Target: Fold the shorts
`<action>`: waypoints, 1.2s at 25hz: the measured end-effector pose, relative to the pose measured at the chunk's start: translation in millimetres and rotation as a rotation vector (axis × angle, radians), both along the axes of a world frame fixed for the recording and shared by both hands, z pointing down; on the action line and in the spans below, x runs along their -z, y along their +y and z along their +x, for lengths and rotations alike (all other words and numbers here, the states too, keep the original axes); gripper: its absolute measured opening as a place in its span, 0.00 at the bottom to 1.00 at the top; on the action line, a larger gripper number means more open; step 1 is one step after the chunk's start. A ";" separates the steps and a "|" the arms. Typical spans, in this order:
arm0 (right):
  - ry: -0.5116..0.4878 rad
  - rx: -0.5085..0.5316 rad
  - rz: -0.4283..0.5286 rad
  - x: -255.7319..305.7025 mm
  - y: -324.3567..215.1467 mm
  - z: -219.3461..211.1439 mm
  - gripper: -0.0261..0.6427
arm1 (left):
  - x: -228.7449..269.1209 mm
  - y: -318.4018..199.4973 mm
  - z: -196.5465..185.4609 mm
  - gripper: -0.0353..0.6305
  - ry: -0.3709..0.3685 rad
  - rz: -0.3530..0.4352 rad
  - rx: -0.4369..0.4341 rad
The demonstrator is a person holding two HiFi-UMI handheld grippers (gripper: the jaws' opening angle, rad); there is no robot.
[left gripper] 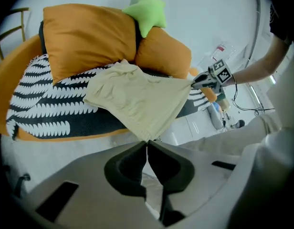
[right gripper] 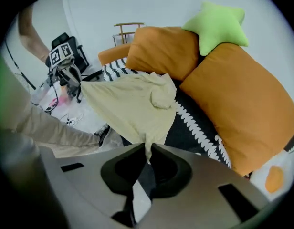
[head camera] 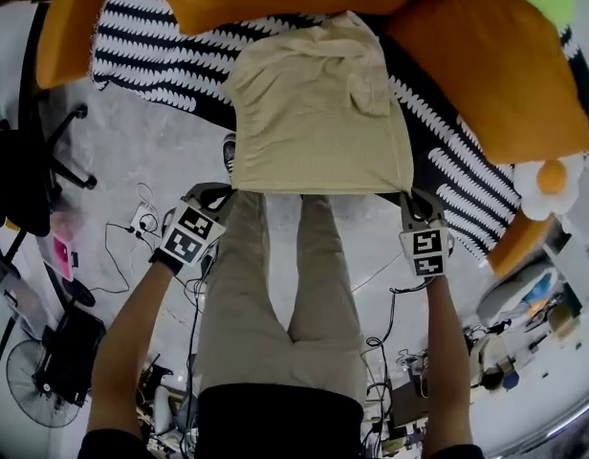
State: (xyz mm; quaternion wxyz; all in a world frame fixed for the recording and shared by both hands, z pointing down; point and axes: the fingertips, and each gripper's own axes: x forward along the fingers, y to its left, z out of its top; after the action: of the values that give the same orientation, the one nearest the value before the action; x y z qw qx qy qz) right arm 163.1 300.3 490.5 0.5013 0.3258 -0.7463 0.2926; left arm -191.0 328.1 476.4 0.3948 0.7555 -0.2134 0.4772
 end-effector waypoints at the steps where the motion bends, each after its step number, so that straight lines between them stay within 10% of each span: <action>1: -0.008 0.009 -0.058 2.9 9.9 -2.1 0.10 | 8.4 4.5 -0.4 0.09 -0.005 -0.026 -0.005; 15: 0.109 0.022 -0.330 33.9 76.4 52.7 0.10 | 24.7 89.1 46.6 0.09 0.066 -0.123 -0.072; 30: 0.185 0.232 -0.152 63.5 -91.8 22.3 0.11 | 28.4 53.4 55.7 0.09 0.127 -0.117 0.226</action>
State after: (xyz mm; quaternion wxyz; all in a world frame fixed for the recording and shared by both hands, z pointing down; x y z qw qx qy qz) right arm 185.4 208.5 427.0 0.6214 0.2243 -0.7052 0.2572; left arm -135.3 381.4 448.0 0.5022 0.7310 -0.2436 0.3927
